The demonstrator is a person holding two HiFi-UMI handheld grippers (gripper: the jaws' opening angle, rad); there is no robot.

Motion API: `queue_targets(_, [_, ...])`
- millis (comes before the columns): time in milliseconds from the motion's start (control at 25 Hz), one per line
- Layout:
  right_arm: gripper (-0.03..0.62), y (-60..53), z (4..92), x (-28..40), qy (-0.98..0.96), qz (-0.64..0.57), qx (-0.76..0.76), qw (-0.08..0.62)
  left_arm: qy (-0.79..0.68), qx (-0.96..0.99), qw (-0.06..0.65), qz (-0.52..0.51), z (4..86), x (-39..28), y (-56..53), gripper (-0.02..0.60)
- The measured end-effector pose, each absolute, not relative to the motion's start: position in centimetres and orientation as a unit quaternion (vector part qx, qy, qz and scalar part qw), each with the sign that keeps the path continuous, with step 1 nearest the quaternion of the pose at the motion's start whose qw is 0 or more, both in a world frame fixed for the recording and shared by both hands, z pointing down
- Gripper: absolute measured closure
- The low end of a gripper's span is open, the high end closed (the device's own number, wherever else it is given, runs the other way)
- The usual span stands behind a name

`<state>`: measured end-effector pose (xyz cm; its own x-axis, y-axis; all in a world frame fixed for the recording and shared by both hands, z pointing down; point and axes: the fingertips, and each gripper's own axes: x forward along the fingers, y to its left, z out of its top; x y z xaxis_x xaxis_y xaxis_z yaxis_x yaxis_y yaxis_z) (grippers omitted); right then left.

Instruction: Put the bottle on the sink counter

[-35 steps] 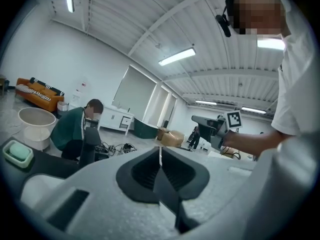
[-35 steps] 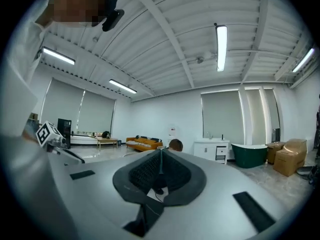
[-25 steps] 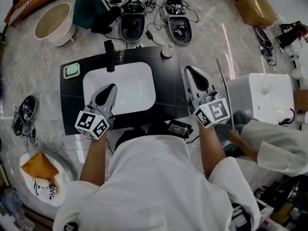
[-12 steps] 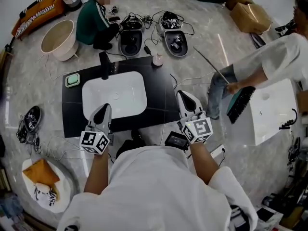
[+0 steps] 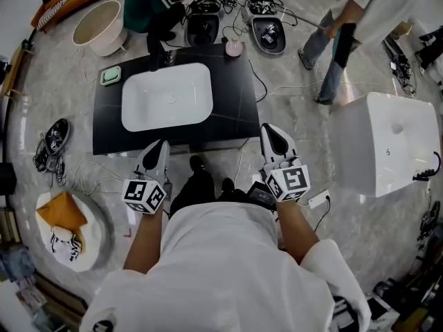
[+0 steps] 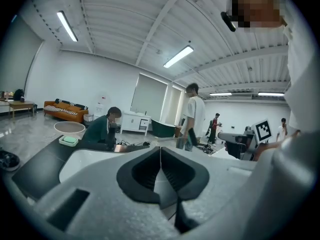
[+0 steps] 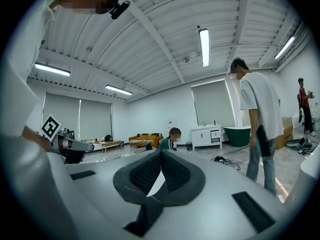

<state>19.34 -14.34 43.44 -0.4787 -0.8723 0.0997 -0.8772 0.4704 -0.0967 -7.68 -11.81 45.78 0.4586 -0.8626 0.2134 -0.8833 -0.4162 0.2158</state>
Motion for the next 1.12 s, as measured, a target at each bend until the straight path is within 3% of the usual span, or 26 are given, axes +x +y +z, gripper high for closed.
queue_targets(560, [0.579, -5.8, 43.1, 17.6, -0.870, 0.058, 0.488, 0.038, -0.449, 0.882, 0.146, 0.010, 44.8, -6.5, -5.9, 0.560])
queue_targets(1120, [0.580, 1.2, 44.4, 8.7, -0.865, 0.060, 0.496, 0.052, -0.407, 0.896, 0.178, 0.011, 47.3, -14.1, 2.2, 0.560])
